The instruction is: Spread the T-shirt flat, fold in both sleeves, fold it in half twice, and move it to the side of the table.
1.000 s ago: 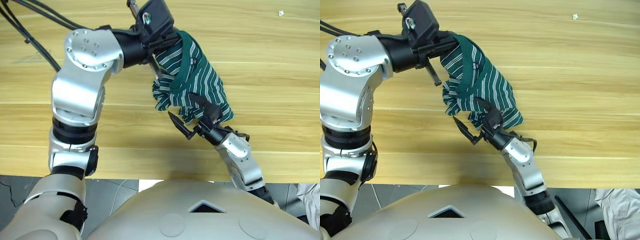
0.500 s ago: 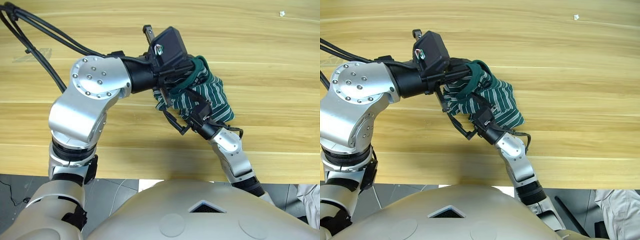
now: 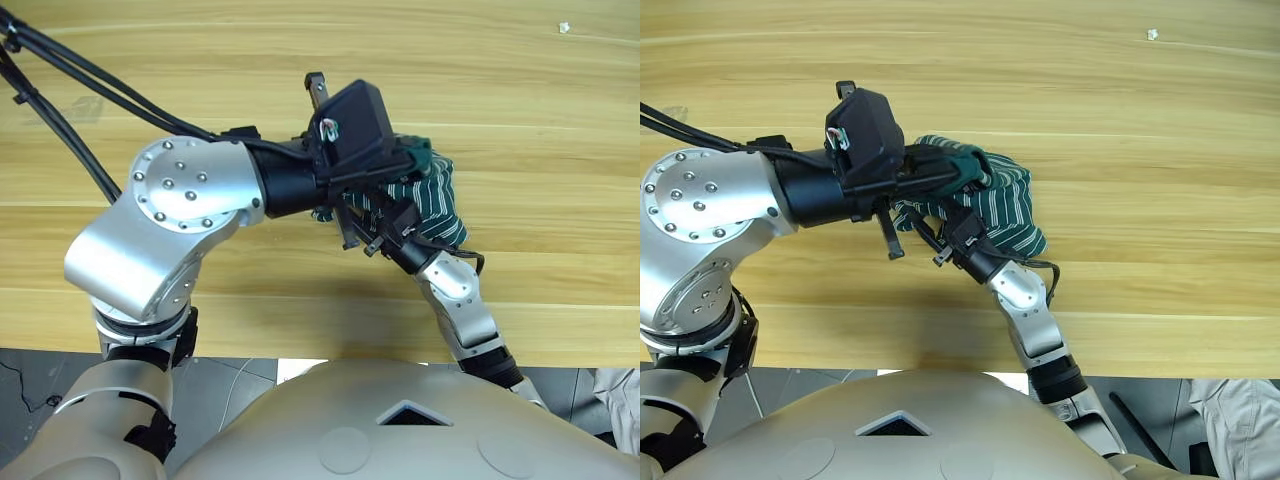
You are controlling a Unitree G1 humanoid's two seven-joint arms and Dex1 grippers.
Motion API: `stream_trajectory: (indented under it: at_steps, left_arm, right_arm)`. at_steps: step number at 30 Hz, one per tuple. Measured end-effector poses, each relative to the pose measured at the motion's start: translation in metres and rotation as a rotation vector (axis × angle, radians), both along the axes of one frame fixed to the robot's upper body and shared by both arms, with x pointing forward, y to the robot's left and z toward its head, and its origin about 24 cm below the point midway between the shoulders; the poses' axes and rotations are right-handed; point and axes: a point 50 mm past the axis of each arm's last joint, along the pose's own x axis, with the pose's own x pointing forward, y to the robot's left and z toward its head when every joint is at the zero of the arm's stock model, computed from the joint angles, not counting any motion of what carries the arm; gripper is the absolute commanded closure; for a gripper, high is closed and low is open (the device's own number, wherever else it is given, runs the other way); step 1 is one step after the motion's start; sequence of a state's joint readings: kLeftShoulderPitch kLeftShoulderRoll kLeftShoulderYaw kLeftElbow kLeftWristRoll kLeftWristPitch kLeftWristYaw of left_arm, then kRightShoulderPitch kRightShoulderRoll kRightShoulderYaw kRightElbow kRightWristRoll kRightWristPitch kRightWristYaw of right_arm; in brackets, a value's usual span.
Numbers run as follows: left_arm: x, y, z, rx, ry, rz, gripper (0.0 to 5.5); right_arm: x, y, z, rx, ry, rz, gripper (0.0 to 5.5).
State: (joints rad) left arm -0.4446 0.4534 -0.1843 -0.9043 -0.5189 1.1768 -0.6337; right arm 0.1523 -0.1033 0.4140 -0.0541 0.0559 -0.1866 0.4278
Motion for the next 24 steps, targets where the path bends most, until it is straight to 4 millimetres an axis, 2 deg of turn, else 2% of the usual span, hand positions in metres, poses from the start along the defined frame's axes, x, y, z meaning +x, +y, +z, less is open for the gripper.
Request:
stream_trajectory:
  at_steps: [4,8,13,17,21,24]
  left_arm:
    - [-0.004,0.001,0.008,-0.037,-0.007,-0.006,5.47]
    - [0.002,0.006,0.015,-0.045,-0.035,0.044,5.47]
    - [0.027,0.017,0.022,-0.069,-0.045,0.144,5.47]
    - [0.062,0.037,0.019,-0.081,-0.039,0.324,5.47]
    - [0.072,0.042,0.016,-0.087,-0.061,0.368,5.47]
    - [0.082,0.055,0.007,-0.044,-0.096,0.436,5.47]
  right_arm:
    - [0.001,0.000,-0.002,-0.002,0.004,-0.003,4.82]
    - [0.003,0.000,-0.003,0.000,0.005,-0.014,5.48]
    - [0.004,0.001,-0.003,-0.001,0.003,-0.007,5.48]
    - [0.002,0.001,0.001,0.028,0.019,0.054,5.48]
    - [0.001,-0.001,0.011,0.060,0.020,0.103,5.48]
    - [-0.006,-0.003,0.020,0.070,0.021,0.227,5.48]
